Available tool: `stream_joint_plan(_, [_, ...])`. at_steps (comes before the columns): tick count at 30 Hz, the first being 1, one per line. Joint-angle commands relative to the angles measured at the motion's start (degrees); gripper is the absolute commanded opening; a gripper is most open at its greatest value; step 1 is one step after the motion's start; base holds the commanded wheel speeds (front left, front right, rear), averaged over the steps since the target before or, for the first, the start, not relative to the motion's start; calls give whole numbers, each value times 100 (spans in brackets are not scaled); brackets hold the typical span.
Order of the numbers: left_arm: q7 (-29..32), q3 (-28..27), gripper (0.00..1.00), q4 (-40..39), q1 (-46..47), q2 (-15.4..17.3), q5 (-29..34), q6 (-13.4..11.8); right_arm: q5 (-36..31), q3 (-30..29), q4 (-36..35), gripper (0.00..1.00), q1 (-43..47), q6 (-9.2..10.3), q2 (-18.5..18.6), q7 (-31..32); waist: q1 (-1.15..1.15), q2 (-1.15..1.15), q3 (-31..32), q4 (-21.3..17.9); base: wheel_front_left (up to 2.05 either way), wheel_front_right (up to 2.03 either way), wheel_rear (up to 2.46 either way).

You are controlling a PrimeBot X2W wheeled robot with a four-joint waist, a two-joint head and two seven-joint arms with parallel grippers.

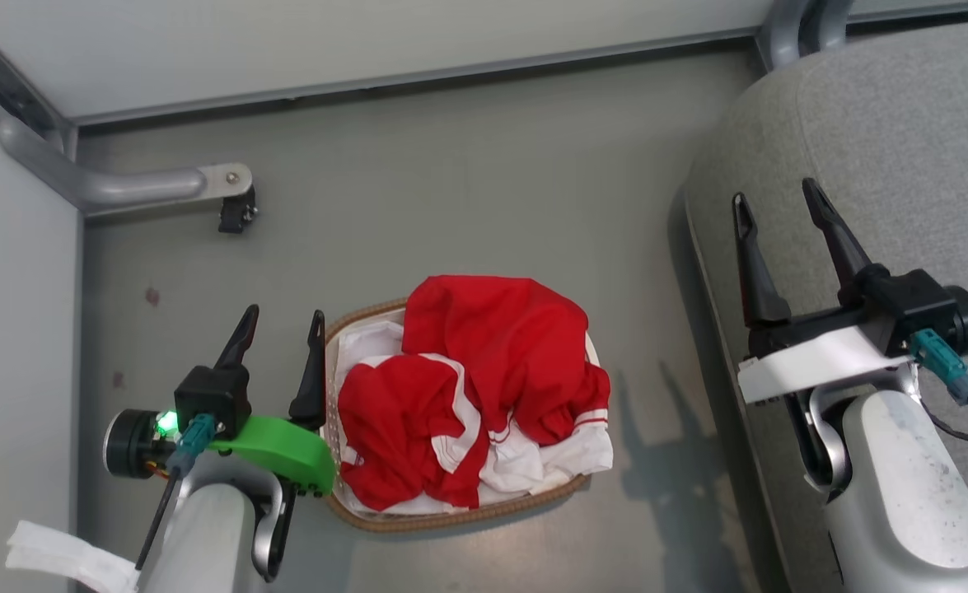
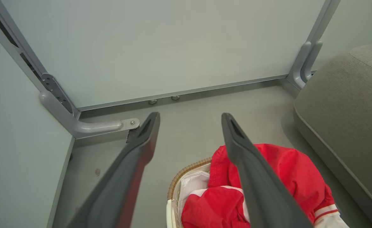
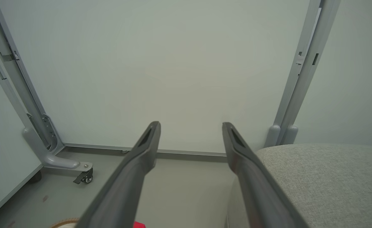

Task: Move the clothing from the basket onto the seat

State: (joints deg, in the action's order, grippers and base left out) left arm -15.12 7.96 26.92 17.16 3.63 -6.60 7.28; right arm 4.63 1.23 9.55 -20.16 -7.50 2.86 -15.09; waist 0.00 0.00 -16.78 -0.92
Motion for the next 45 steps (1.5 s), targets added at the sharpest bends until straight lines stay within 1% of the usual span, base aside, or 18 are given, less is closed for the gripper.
stream_joint_plan(1, [-5, 41, 100, 60, 216, 14, -48, 23, 48, 21, -68, 100, -136, 2, 18, -12, 0, 0, -660, -235, 0, 0, 0])
stream_joint_plan(7, [-6, 385, 100, 361, 764, 232, -223, 27, 240, 116, -310, 100, -507, 2, 15, -12, 0, 0, -1319, -406, 0, 0, 0])
stream_joint_plan(9, [-5, 552, 100, 580, 1029, 349, -265, 28, 307, 188, -400, 100, -665, 2, 15, -12, 0, 0, -1640, -496, 0, 0, 0])
stream_joint_plan(17, [-5, 891, 100, 1214, 1683, 517, -337, 28, 525, 292, -544, 100, -918, 2, 14, -12, 0, 0, -2238, -716, 0, 0, 0])
stream_joint_plan(20, [-5, 1072, 100, 1359, 1877, 570, -424, 28, 623, 313, -586, 100, -986, 2, 15, -12, 0, 0, -2409, -803, 0, 0, 0])
stream_joint_plan(26, [-5, 1629, 100, 1783, 2239, 828, -400, 29, 908, 353, -733, 100, -1165, 2, 16, -12, 0, 0, -2724, -1018, 0, 0, 0])
stream_joint_plan(35, [-5, 2384, 100, 3001, 2925, 1098, -86, 28, 1055, 543, -1021, 100, -1370, 2, 14, -12, 0, 0, -3105, -1250, 0, 0, 0])
stream_joint_plan(38, [-5, 2612, 100, 3259, 3178, 1183, 26, 28, 1111, 583, -1072, 100, -1370, 2, 14, -12, 0, 0, -3217, -1310, 0, 0, 0])
stream_joint_plan(42, [9, 2950, 100, 3624, 3466, 1196, 162, 27, 1194, 641, -1079, 100, -1358, 2, 14, -12, 0, 0, -3330, -1383, 0, 0, 0])
stream_joint_plan(45, [193, 3315, 100, 3966, 3697, 1173, 231, 26, 1267, 718, -1075, 100, -1353, 2, 15, -12, 0, 0, -3400, -1448, 0, 0, 0])
